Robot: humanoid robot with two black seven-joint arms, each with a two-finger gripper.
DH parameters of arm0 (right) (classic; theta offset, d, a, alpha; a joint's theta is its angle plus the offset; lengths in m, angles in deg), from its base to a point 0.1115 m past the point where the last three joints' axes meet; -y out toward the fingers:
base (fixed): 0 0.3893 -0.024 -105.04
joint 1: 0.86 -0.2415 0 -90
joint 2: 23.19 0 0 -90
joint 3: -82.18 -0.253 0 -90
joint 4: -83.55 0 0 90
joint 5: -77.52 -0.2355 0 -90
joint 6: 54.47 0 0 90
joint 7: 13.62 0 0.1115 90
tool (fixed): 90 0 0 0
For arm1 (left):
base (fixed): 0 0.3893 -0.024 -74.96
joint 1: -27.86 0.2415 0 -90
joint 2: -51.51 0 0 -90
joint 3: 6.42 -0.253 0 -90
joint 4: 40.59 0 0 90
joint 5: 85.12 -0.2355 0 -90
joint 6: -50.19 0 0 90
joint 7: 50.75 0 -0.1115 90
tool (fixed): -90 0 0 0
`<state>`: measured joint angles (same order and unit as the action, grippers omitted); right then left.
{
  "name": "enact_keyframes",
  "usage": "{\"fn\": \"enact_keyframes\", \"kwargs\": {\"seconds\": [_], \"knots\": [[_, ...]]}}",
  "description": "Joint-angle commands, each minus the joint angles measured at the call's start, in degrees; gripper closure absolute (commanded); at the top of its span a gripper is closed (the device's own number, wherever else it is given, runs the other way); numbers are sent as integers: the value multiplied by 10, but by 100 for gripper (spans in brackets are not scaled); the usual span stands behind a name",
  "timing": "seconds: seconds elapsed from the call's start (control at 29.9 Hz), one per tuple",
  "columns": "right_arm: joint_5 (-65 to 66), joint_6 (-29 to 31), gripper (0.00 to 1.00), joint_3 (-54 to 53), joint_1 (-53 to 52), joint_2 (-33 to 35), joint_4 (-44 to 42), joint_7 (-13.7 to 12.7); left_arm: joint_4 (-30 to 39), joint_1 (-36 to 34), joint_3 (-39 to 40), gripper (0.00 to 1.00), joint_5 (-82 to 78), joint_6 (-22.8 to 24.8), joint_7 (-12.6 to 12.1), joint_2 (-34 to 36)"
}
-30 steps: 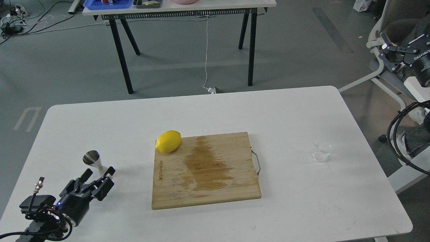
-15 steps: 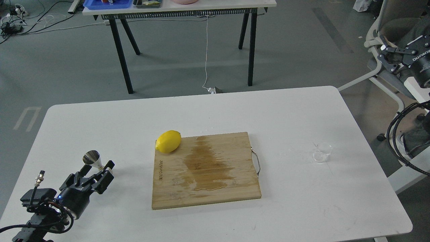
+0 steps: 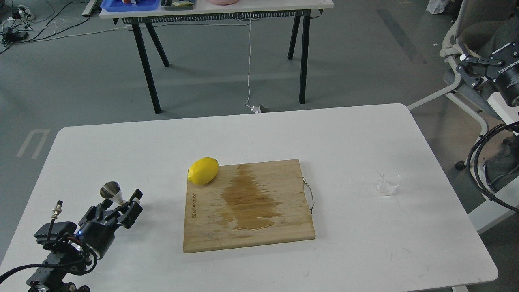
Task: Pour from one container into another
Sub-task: 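Lift the jigger with the left hand and carry it onto the cutting board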
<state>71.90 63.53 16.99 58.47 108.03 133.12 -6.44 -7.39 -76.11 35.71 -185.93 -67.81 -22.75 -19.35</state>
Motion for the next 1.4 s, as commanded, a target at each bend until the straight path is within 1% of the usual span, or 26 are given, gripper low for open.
{"fn": "enact_keyframes", "kwargs": {"seconds": [0.0,0.1,0.2,0.37,0.54,0.57,0.67,0.74,0.8,0.94,1.07,1.24,1.37], "knots": [[0,0,1,0,0,0,0,-1,-24,-10,-20,13,2,0,0,-3],[0,0,1,0,0,0,0,0,-30,-16,-24,15,3,0,0,-9],[0,0,1,0,0,0,0,-1,-36,-18,-24,20,4,0,0,-11],[0,0,1,0,0,0,0,0,-66,-33,-25,32,3,0,0,-23],[0,0,1,0,0,0,0,-1,-74,-34,-24,55,3,0,0,-24],[0,0,1,0,0,0,0,-1,-75,-34,-24,61,3,0,0,-25],[0,0,1,0,0,0,0,0,-75,-38,-24,82,5,0,0,-27],[0,0,1,0,1,0,0,0,-75,-40,-25,90,8,0,0,-26],[0,0,1,-1,3,0,0,-1,-74,-40,-25,93,8,0,0,-26],[0,0,1,-5,3,0,-1,0,-69,-47,-23,93,8,0,0,-23],[0,0,1,-8,-1,-1,-4,-1,-56,-86,-23,93,8,0,0,-21],[0,0,1,-7,-7,-7,-6,-1,-19,-148,-24,93,8,0,0,-16],[0,0,1,-7,-6,-8,-8,-1,30,-186,-24,93,7,0,0,-21]]}}
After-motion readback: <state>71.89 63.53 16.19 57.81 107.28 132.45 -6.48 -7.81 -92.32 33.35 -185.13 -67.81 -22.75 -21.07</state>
